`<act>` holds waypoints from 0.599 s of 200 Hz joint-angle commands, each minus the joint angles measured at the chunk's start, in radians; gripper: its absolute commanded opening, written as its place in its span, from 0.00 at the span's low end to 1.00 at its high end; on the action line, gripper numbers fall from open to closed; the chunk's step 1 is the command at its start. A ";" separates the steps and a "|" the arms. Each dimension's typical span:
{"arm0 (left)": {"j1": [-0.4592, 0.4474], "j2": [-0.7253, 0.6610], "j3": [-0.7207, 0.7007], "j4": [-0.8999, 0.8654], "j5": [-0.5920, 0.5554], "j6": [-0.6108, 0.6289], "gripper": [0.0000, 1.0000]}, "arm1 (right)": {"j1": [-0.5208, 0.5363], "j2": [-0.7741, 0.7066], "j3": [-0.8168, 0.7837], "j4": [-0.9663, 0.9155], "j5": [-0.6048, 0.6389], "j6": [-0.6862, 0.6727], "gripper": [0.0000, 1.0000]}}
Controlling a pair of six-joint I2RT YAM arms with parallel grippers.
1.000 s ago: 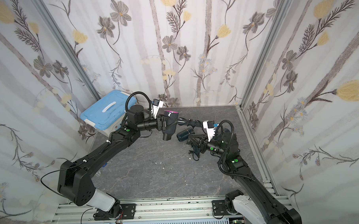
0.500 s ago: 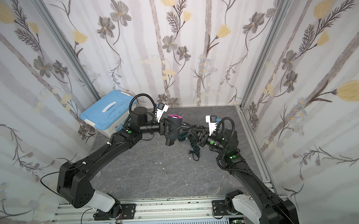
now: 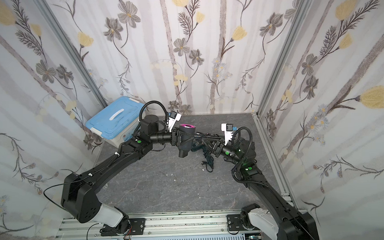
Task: Wrap the cord around the hair dryer
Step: Wrap the power cord around the hair dryer.
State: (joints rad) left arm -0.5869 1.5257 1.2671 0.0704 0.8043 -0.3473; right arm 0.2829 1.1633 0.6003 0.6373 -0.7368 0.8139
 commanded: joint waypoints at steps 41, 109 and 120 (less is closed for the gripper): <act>-0.017 -0.010 0.023 0.020 0.177 0.028 0.00 | -0.007 0.009 -0.011 0.082 0.090 0.034 0.53; -0.024 -0.002 0.026 -0.029 0.148 0.071 0.00 | -0.010 0.017 -0.006 0.132 0.036 0.067 0.40; -0.024 -0.002 0.026 -0.029 0.141 0.071 0.00 | -0.011 0.022 -0.001 0.126 0.024 0.066 0.35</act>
State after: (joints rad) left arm -0.5980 1.5257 1.2827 0.0284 0.8127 -0.3206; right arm 0.2733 1.1728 0.5838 0.7219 -0.7525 0.8661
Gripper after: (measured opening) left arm 0.751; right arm 0.390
